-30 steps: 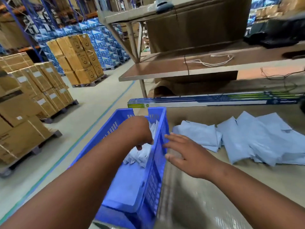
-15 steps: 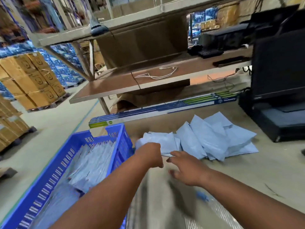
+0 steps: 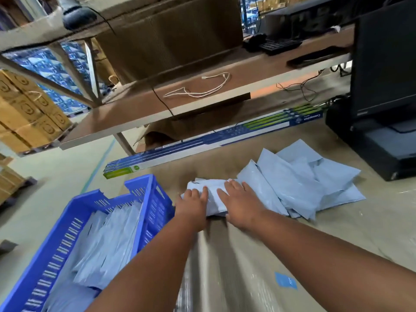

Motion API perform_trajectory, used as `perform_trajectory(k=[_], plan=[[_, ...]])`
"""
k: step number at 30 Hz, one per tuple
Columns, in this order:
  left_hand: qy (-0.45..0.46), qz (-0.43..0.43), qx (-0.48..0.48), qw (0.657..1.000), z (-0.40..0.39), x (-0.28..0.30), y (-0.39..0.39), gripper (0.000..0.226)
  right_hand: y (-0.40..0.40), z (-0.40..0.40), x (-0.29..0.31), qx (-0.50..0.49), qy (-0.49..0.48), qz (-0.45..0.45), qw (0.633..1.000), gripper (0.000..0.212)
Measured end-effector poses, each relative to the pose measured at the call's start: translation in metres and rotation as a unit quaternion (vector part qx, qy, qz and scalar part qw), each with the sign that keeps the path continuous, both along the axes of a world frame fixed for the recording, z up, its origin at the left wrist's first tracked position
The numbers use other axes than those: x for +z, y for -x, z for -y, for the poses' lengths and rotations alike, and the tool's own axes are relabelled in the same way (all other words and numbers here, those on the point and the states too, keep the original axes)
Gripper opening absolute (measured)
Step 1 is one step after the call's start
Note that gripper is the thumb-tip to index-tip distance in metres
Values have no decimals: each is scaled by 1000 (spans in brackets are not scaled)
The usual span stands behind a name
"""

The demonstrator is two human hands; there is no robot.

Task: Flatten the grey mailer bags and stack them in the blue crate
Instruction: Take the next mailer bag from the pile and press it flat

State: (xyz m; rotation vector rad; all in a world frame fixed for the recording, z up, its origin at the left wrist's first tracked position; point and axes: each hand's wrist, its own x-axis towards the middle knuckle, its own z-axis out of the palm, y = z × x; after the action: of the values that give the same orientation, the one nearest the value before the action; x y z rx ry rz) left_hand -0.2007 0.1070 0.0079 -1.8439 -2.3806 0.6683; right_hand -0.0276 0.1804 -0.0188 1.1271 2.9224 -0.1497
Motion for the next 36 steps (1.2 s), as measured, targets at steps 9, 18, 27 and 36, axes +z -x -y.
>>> perform_trajectory(k=[9,18,27,36], plan=[[-12,10,12,1000,-14,-8,1,89,-1,-10,-24,15,-55,-12,998,93],[-58,28,-4,998,57,-27,-59,97,-73,31,-45,111,-73,-121,984,74],[-117,213,-174,954,168,-85,-131,91,-225,103,-76,158,-48,-106,981,87],[-167,216,-159,949,227,-101,-173,85,-307,141,-75,132,-5,-87,987,81]])
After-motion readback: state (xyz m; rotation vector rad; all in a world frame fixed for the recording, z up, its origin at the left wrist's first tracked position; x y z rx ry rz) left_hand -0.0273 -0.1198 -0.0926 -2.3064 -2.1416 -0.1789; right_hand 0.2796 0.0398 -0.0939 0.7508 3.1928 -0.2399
